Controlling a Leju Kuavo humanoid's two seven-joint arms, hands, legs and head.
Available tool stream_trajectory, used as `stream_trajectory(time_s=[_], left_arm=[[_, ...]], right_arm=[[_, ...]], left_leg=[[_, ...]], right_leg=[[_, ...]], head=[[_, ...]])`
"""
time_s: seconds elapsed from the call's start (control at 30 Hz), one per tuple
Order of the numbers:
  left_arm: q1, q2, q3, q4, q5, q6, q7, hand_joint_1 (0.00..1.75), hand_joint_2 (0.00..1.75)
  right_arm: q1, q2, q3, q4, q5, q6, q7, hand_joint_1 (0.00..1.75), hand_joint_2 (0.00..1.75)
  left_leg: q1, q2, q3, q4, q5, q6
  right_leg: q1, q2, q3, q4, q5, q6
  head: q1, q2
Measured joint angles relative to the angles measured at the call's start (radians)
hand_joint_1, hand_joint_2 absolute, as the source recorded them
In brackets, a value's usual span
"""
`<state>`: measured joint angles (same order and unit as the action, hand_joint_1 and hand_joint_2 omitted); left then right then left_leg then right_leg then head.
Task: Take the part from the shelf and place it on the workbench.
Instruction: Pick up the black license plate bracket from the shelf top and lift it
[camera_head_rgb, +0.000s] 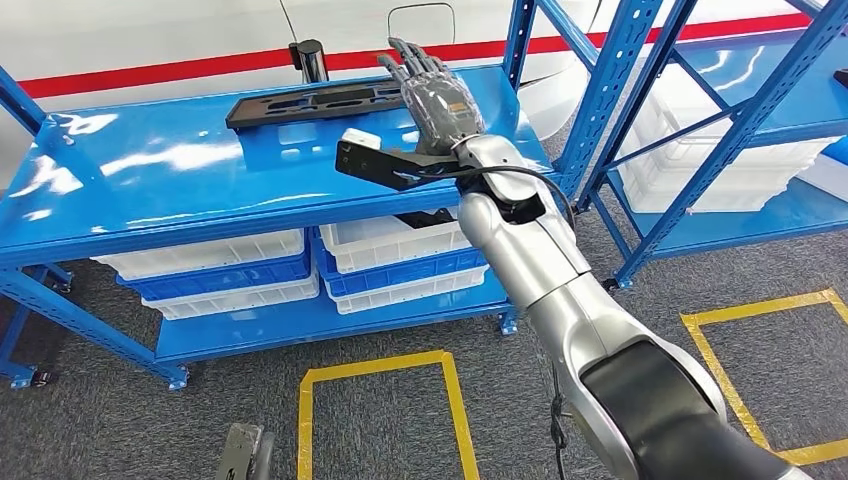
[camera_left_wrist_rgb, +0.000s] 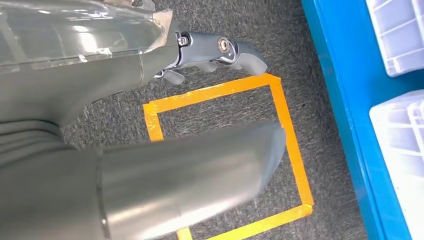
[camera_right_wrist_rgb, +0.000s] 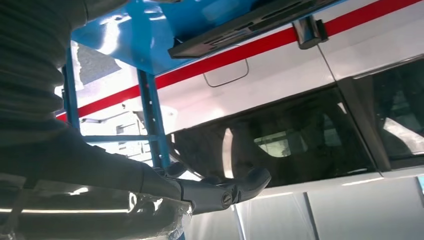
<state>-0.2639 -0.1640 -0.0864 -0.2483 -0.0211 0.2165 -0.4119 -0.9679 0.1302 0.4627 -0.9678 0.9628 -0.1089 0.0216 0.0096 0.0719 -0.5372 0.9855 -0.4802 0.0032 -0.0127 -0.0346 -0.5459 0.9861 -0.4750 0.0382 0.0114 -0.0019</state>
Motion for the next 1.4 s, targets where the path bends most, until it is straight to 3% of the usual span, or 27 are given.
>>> stream_trajectory(time_s=[0.6,0.83,0.9,1.0,1.03,1.07,1.1,1.17,1.2,1.23,1.33,1.4], left_arm=[[0.007,0.023,0.059,0.0,0.054,-0.005,-0.042,0.0,0.0],[0.014,0.033,0.085,0.0,0.072,-0.003,-0.055,0.0,0.0],[0.016,0.035,0.092,0.0,0.077,-0.001,-0.061,0.0,0.0],[0.017,0.034,0.102,0.0,0.078,0.002,-0.064,0.0,0.0],[0.018,0.033,0.105,0.0,0.079,0.003,-0.064,0.0,0.0],[0.019,0.033,0.106,0.0,0.079,0.003,-0.065,0.0,0.0],[0.02,0.033,0.107,0.0,0.08,0.004,-0.065,0.0,0.0],[0.021,0.034,0.11,0.0,0.081,0.004,-0.067,0.0,0.0],[0.022,0.035,0.112,0.0,0.081,0.004,-0.068,0.0,0.0],[0.022,0.037,0.115,0.0,0.082,0.003,-0.07,0.0,0.0],[0.024,0.038,0.121,0.0,0.084,0.003,-0.073,0.0,0.0],[0.024,0.039,0.124,0.0,0.084,0.003,-0.073,0.0,0.0]], right_arm=[[-0.075,0.061,0.018,0.021,-0.067,0.02,-0.047,0.0,1.75],[-0.095,0.092,0.034,0.048,-0.089,0.009,-0.073,0.0,1.75],[-0.108,0.102,0.038,0.062,-0.097,-0.004,-0.087,0.0,1.75],[-0.123,0.107,0.044,0.095,-0.108,-0.026,-0.104,0.0,1.75],[-0.123,0.108,0.046,0.107,-0.11,-0.031,-0.108,0.0,1.75],[-0.122,0.108,0.047,0.117,-0.112,-0.035,-0.111,0.0,1.75],[-0.121,0.109,0.049,0.126,-0.112,-0.037,-0.114,0.0,1.75],[-0.123,0.11,0.052,0.14,-0.113,-0.043,-0.118,0.0,1.75],[-0.125,0.112,0.054,0.147,-0.114,-0.047,-0.121,0.0,1.75],[-0.126,0.114,0.056,0.153,-0.115,-0.05,-0.123,0.0,1.75],[-0.123,0.116,0.06,0.169,-0.116,-0.057,-0.127,0.0,1.75],[-0.125,0.119,0.061,0.173,-0.116,-0.058,-0.128,0.0,1.75]], left_leg=[[0.0,-0.001,-0.004,0.006,-0.001,0.001],[0.002,0.0,-0.007,0.005,-0.002,0.015],[0.008,0.0,0.002,-0.012,0.007,0.025],[0.012,-0.005,0.006,-0.019,0.01,0.03],[0.013,-0.008,0.007,-0.018,0.009,0.028],[0.014,-0.012,0.009,-0.018,0.006,0.025],[0.018,-0.015,0.013,-0.016,0.002,0.02],[0.023,-0.02,0.02,-0.009,-0.012,0.004],[0.023,-0.02,0.02,-0.003,-0.019,-0.005],[0.021,-0.021,0.019,0.002,-0.024,-0.012],[0.022,-0.018,0.015,0.006,-0.031,-0.024],[0.028,-0.029,0.0,0.04,-0.055,-0.028]], right_leg=[[-0.008,-0.001,0.0,0.0,0.0,0.0],[-0.007,-0.002,-0.002,-0.003,0.003,0.009],[-0.005,0.007,-0.024,0.036,-0.014,0.009],[-0.007,0.025,-0.131,0.23,-0.075,0.003],[-0.008,0.027,-0.166,0.283,-0.083,0.006],[-0.011,0.028,-0.186,0.301,-0.076,0.012],[-0.014,0.028,-0.184,0.272,-0.049,0.023],[-0.02,0.017,-0.135,0.133,0.025,0.044],[-0.021,0.014,-0.112,0.075,0.049,0.045],[-0.02,0.012,-0.099,0.042,0.059,0.041],[-0.017,0.025,-0.099,0.04,0.05,0.014],[-0.018,0.035,-0.092,0.04,0.043,0.0]], head=[[0.0,0.0],[0.0,0.0],[0.001,0.0],[0.003,0.0],[0.003,0.0],[0.003,0.0],[0.003,0.0],[0.004,0.0],[0.004,0.0],[0.004,0.0],[0.0,0.0],[-0.002,0.0]])
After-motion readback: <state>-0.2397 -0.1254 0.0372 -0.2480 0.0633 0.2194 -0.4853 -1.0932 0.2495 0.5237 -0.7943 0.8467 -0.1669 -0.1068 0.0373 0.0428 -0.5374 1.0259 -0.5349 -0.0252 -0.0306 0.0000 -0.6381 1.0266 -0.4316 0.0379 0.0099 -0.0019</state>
